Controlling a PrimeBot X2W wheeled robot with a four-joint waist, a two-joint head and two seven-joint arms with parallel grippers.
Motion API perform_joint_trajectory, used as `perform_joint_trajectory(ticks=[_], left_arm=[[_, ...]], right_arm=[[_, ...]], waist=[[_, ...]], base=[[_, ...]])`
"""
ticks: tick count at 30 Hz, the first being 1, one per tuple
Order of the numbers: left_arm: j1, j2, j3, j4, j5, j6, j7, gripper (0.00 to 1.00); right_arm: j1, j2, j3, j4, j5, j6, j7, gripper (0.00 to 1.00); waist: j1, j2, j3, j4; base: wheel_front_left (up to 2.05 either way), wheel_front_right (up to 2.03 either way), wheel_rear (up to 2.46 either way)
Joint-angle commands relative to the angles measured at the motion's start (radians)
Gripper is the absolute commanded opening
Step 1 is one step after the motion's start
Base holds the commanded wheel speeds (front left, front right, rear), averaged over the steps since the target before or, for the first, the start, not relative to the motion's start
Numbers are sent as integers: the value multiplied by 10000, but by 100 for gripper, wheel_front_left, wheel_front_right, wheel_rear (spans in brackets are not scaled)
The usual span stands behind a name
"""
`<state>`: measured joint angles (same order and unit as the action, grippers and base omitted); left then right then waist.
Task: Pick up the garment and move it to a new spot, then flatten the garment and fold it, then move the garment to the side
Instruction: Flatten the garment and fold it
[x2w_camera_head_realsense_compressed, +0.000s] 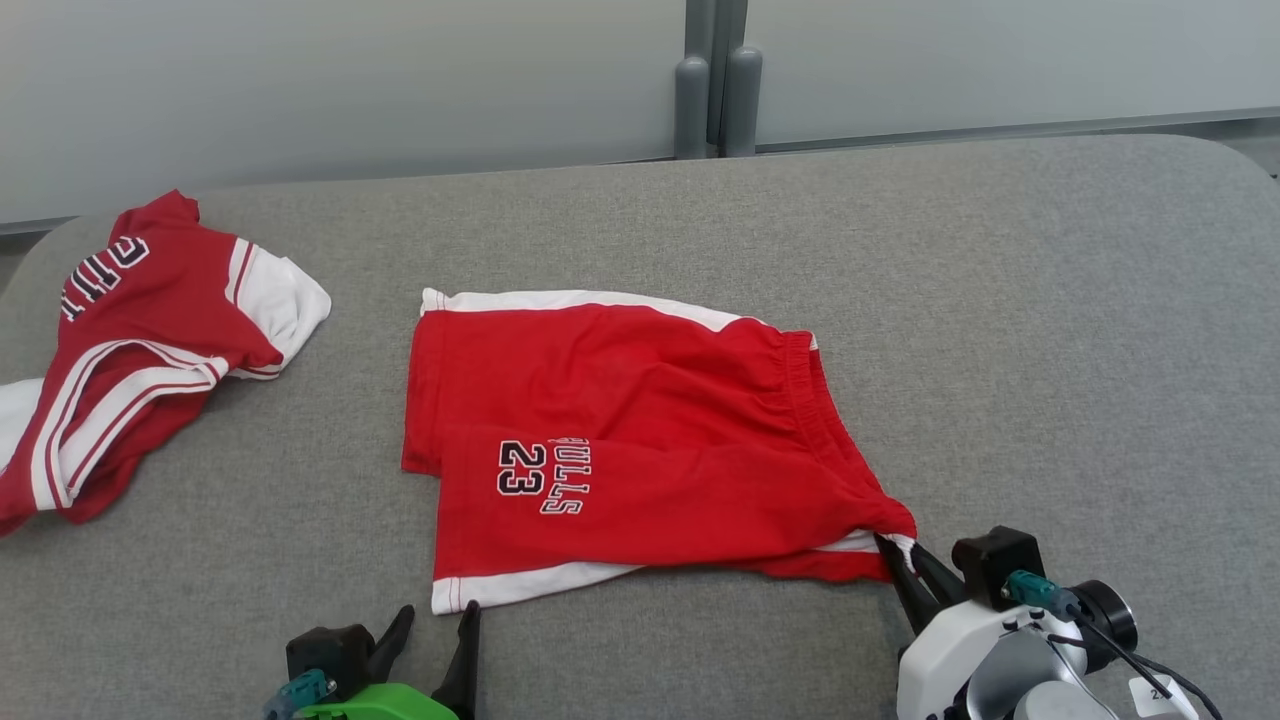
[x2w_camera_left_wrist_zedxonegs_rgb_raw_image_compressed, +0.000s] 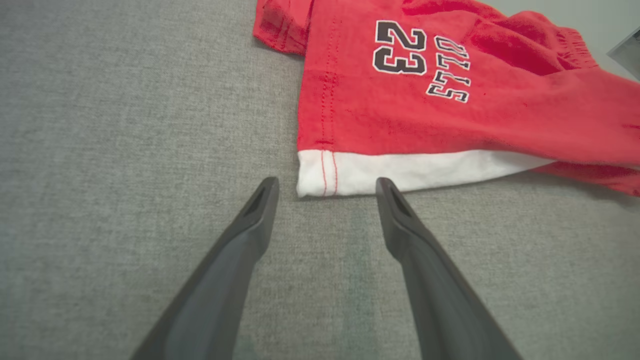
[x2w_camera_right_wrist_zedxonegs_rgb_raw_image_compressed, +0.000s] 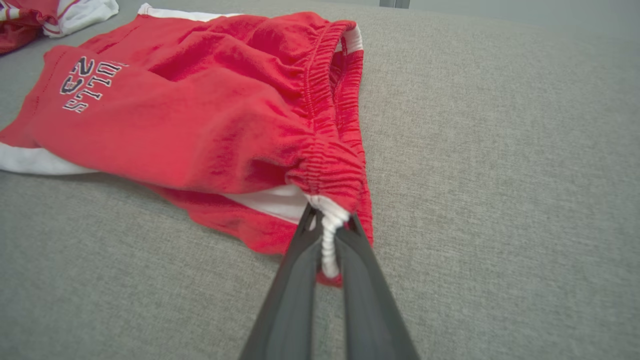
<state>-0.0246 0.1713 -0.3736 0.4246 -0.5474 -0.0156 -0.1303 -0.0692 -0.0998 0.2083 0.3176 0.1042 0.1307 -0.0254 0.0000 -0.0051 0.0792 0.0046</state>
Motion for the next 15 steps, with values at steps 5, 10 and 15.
perform_joint_trajectory(ticks=[5, 10, 15], left_arm=[[-675, -128, -96, 1000, 79, -269, -262, 100], [-866, -219, -253, 1395, 70, -476, -442, 100], [-859, -222, -373, 1533, 119, -603, -685, 84]], right_arm=[[-138, -46, 39, 105, 48, 1, -95, 0], [-168, -40, 39, 155, 49, 1, -130, 0], [-177, -32, 17, 216, 13, 1, -192, 0]], waist=[[0, 51, 93, -126], [0, 51, 112, -192], [0, 51, 80, -232]], base=[[0, 0, 0], [0, 0, 0], [0, 0, 0]])
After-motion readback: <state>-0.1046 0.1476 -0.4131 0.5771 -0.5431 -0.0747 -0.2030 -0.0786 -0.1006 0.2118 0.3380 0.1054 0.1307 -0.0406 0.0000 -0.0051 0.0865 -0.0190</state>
